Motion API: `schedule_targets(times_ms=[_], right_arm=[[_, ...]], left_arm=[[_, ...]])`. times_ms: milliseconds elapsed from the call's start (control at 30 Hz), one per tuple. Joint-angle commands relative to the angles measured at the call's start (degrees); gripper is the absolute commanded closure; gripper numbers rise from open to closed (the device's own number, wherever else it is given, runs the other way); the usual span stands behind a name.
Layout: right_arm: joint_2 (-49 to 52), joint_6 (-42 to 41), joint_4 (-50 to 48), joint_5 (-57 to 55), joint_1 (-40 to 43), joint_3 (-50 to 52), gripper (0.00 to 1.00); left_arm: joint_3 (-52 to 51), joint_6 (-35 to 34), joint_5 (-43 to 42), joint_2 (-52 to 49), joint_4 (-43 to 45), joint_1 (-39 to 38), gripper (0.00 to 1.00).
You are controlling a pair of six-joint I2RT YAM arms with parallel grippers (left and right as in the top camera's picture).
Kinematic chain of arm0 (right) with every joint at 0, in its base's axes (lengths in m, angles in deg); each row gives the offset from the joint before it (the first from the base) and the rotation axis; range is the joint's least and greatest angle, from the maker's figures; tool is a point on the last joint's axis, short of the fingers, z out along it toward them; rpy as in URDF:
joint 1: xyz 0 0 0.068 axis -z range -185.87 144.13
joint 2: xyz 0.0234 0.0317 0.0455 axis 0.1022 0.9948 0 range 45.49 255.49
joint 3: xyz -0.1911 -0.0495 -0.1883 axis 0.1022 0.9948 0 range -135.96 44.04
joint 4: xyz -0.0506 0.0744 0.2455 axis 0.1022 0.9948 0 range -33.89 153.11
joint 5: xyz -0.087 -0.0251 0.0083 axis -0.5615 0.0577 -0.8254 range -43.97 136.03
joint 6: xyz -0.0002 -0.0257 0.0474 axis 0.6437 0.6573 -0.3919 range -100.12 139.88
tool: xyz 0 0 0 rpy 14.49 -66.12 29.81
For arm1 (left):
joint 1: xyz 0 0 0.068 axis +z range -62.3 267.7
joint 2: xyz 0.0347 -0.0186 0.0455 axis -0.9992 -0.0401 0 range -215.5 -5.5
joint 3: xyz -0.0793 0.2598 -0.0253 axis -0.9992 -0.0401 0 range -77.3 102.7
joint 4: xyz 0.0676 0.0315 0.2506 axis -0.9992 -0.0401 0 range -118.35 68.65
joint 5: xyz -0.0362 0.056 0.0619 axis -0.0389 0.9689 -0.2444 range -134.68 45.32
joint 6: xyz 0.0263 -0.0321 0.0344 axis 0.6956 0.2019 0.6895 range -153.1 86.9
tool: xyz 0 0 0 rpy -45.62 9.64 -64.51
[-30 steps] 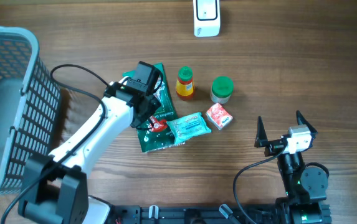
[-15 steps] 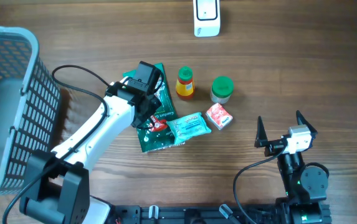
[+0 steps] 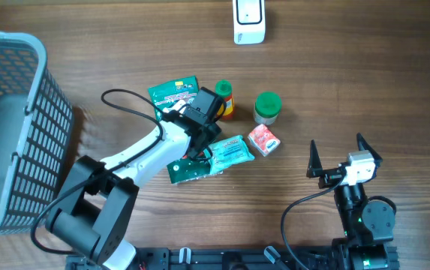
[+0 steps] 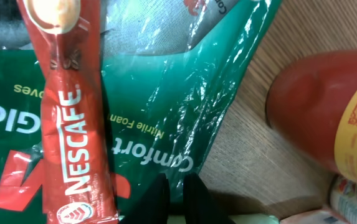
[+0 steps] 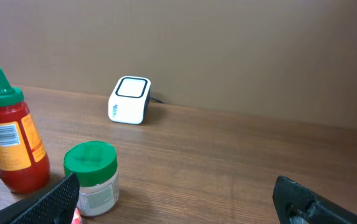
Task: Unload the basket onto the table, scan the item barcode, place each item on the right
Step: 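Carry the Nescafe stick out and lay it on the green packet, then withdraw the left gripper to beside the basket and hold still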
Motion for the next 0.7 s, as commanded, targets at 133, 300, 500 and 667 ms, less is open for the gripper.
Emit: schedule_targets(times_ms=[133, 300, 500, 667], right_arm=[[0.0, 0.5, -0.1, 0.7, -0.2, 0.1, 0.0], [0.0, 0.5, -0.1, 0.7, -0.2, 0.1, 0.0], [0.0, 0.5, -0.1, 0.7, -0.2, 0.1, 0.0], [0.0, 0.5, -0.1, 0.7, -0.2, 0.1, 0.0]], left_arm=[[3.6, 5.0, 17.4, 18.1, -14.3, 1.5, 0.87], [3.6, 5.0, 25.1, 32.8, -27.4, 1.5, 0.75], [3.6, 4.9, 25.7, 43.3, -47.2, 1.5, 0.0], [3.6, 4.9, 24.6, 45.3, -54.8, 1.5, 0.0]])
